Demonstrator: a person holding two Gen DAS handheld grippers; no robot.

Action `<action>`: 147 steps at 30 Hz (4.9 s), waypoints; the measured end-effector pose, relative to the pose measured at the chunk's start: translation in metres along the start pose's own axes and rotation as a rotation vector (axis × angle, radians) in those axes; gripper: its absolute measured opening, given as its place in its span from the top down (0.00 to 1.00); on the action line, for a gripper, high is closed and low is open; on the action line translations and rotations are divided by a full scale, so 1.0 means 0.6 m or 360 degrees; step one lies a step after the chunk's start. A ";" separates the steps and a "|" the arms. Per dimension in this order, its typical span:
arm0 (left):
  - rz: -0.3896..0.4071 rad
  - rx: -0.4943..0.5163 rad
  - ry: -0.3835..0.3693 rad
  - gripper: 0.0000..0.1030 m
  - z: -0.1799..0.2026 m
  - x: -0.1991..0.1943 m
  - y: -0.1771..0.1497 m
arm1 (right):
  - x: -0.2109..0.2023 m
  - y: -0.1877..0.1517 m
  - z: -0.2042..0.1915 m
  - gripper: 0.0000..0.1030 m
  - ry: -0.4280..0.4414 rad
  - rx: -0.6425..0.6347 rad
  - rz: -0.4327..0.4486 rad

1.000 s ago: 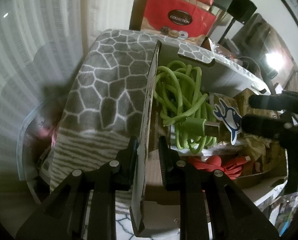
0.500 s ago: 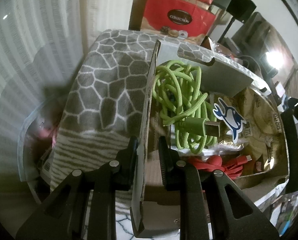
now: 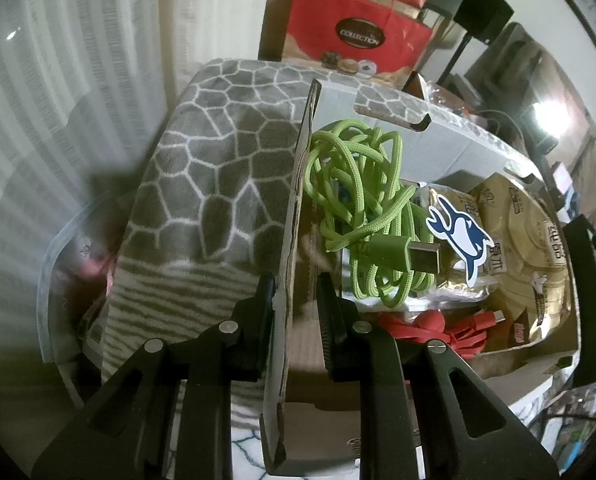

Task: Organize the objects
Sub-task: 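Move the right tool to the clear phone case and grasp it, then lift the clear phone case and carry it over the box, then lower the phone case into the box and open the right tool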

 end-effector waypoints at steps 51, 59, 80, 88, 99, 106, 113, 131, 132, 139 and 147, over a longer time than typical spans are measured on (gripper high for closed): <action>0.0002 -0.0006 0.0004 0.82 -0.003 0.002 0.002 | -0.041 -0.034 -0.015 0.23 0.0120 0.0114 0.0257; 0.0002 -0.0007 0.0005 0.82 -0.003 0.002 0.002 | -0.052 -0.011 -0.136 0.23 0.0187 -0.0217 0.0281; 0.0002 -0.0009 0.0006 0.82 -0.003 0.002 0.002 | 0.049 -0.047 -0.346 0.23 0.0017 -0.1049 0.0287; 0.0003 -0.0011 0.0006 0.82 -0.005 0.003 0.003 | 0.065 -0.013 -0.335 0.60 0.0226 -0.0864 0.0161; 0.0002 -0.0017 -0.0004 0.82 -0.010 0.005 0.007 | 0.082 0.014 -0.266 0.50 0.0288 -0.0519 0.0057; 0.0003 -0.0033 -0.0023 0.82 -0.011 0.000 0.009 | 0.050 -0.001 -0.216 0.50 0.0322 -0.0354 0.0037; 0.0043 -0.0055 -0.0054 0.82 -0.012 -0.022 0.013 | 0.026 -0.033 -0.188 0.53 0.0409 -0.0239 -0.0006; 0.0075 -0.0107 -0.0115 0.82 -0.022 -0.036 0.019 | 0.086 -0.034 -0.222 0.86 0.0177 -0.0398 -0.0029; 0.0085 -0.0120 -0.0123 0.82 -0.024 -0.040 0.019 | 0.086 -0.033 -0.223 0.86 0.0176 -0.0401 -0.0029; 0.0123 -0.0079 -0.0151 0.78 -0.018 -0.064 0.027 | 0.092 -0.042 -0.223 0.86 0.0135 -0.0458 0.0002; 0.0201 -0.0125 -0.0167 0.78 -0.018 -0.092 0.036 | 0.092 -0.042 -0.218 0.86 0.0156 -0.0428 0.0011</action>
Point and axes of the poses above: each gripper's, at about its wrist camera, not at the fingertips, and x roughly the way its jaws point, z to its right, y to its top, the point moved 1 cm from there along x, roughly the way its jaws point, and after that the axes turned 1 degree about y, right-handed, at the moved point
